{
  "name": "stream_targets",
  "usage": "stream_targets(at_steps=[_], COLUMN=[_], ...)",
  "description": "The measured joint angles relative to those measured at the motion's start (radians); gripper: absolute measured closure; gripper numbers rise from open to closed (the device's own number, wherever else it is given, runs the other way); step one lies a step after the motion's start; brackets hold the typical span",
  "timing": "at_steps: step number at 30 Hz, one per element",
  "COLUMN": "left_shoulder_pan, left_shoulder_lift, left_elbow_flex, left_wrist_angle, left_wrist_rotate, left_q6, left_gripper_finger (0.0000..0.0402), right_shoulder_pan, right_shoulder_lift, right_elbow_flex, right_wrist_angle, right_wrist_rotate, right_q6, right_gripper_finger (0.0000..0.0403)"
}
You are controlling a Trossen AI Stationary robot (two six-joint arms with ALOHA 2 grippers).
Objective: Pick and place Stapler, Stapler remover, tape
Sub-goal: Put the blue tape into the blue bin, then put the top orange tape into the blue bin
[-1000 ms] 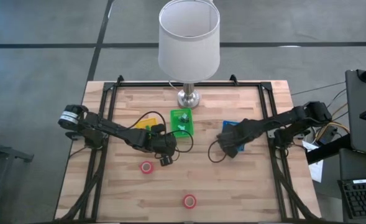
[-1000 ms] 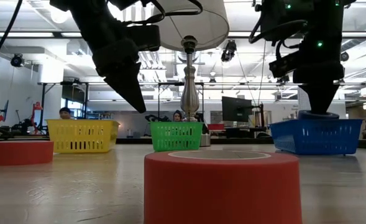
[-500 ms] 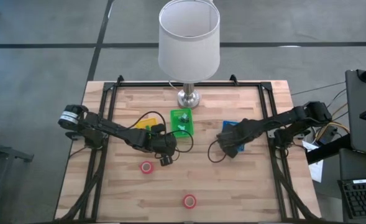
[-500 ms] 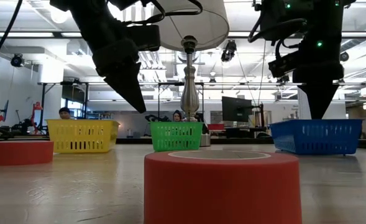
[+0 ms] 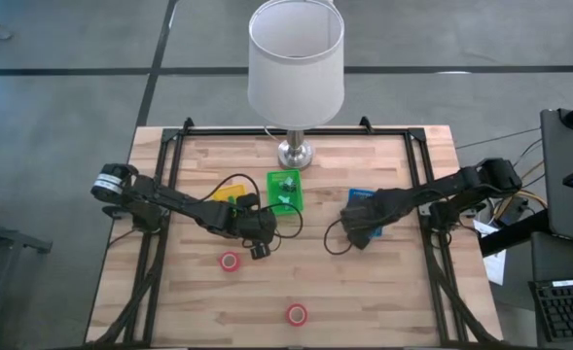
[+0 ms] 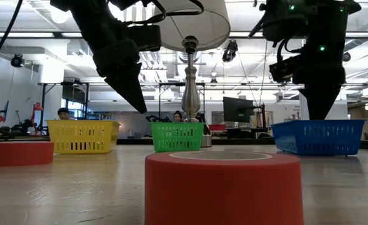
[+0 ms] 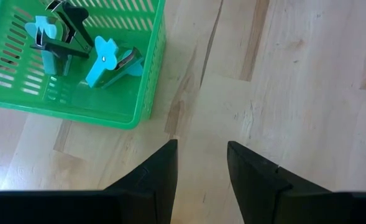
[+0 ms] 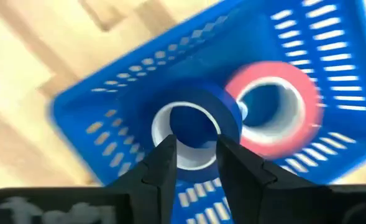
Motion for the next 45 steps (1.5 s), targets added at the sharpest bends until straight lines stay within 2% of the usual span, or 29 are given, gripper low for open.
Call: stream_targets(at_steps=[11,19,28,30,33,37,45], left_shoulder_pan=[0.000,0.000,-0.001,-0.006,-0.025,-0.063,-0.173], left_shoulder_lift=[0.000,0.000,0.000,0.000,0.000,0.000,0.000], left_elbow_flex=[0.000,0.000,0.000,0.000,0.000,0.000,0.000], left_wrist_angle=[0.000,0.000,0.000,-0.005,-0.043,-0.149,-0.415], left_wrist_rotate=[0.000,0.000,0.001,0.019,0.098,0.184,0.232], left_q6=[0.000,0.000,-0.004,-0.010,-0.015,-0.100,-0.429], left_gripper_finger=[0.0259,0.0259,0.0259,0.0259,0.0259,0.0259,0.0259], right_shoulder_pan=[0.001,0.000,0.001,0.003,0.003,0.003,0.003], right_shoulder_lift=[-0.041,-0.090,-0.109,-0.111,-0.110,-0.105,-0.068], right_elbow_flex=[0.054,0.065,0.067,0.067,0.067,0.065,0.064], right_wrist_angle=[0.001,-0.041,0.002,0.022,0.059,0.155,0.452], right_wrist_rotate=[-0.056,-0.001,0.003,0.004,0.004,0.004,0.004], right_q6=[-0.028,-0.028,-0.013,-0.044,-0.085,-0.190,-0.386], right_gripper_finger=[0.0333,0.0331,0.0331,0.0326,0.0317,0.0301,0.0274])
